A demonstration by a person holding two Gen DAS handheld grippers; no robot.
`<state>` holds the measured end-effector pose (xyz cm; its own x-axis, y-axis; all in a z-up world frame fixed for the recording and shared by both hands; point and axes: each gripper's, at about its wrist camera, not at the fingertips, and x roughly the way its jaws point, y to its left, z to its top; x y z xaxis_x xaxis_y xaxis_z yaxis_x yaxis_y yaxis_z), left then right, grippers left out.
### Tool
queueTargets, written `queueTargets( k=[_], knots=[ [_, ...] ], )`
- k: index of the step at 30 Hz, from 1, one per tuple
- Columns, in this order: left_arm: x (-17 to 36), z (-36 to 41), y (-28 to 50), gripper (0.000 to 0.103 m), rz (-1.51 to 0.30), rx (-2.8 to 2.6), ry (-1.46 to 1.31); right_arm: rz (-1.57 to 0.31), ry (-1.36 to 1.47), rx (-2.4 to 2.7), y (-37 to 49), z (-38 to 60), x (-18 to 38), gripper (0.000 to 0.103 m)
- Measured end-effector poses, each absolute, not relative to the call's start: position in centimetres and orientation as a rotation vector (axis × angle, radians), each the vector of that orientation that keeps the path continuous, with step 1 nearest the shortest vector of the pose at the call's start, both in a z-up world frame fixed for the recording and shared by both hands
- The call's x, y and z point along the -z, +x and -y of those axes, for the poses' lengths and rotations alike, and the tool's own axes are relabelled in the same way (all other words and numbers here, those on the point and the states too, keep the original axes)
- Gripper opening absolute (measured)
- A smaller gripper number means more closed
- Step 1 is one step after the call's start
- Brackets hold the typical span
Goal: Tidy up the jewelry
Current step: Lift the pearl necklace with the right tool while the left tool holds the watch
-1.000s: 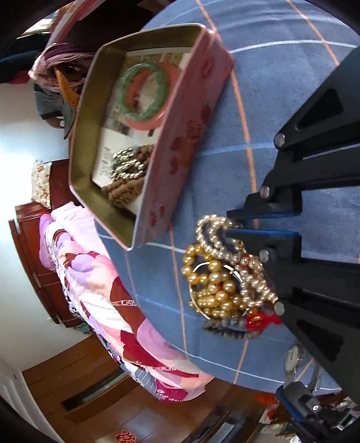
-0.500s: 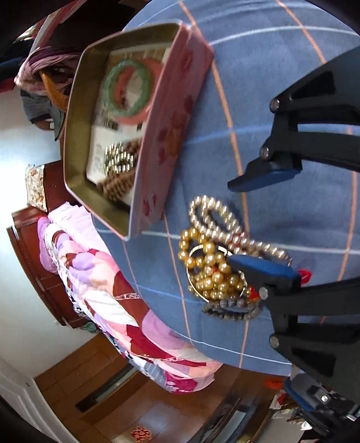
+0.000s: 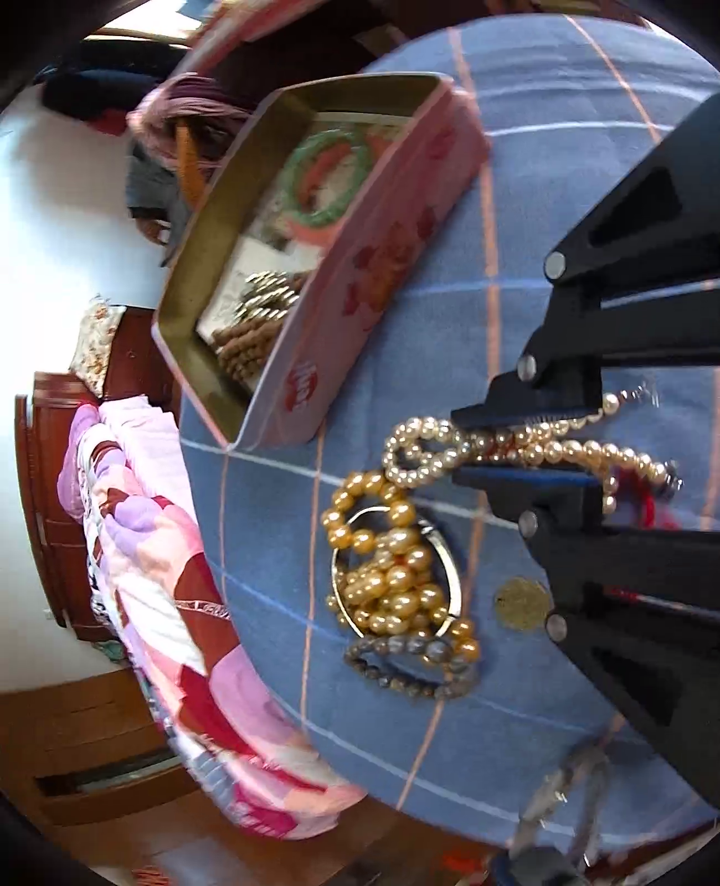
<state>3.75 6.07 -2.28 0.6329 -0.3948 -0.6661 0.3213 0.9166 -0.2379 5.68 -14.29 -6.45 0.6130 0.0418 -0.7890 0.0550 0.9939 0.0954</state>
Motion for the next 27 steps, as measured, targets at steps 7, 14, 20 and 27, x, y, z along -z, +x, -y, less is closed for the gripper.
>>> queueTargets(
  k=[7, 14, 20, 27],
  knots=[
    [1.6, -5.7, 3.4, 0.015, -0.766, 0.425, -0.103, -0.820, 0.276, -0.012, 1.8, 17.6, 4.5, 0.016],
    [0.0, -4.3, 2.2, 0.015, -0.712, 0.493, -0.103, -0.690, 0.265, 0.008, -1.2, 18.3, 0.0, 0.016],
    [-1.9, -3.7, 1.3, 0.015, -0.642, 0.551, -0.100, -0.607, 0.292, 0.003, -2.8, 19.3, -2.4, 0.016],
    [-1.7, -2.0, 1.5, 0.015, -0.660, 0.566, -0.076, -0.618, 0.294, 0.044, -2.9, 20.6, -1.6, 0.016]
  ],
)
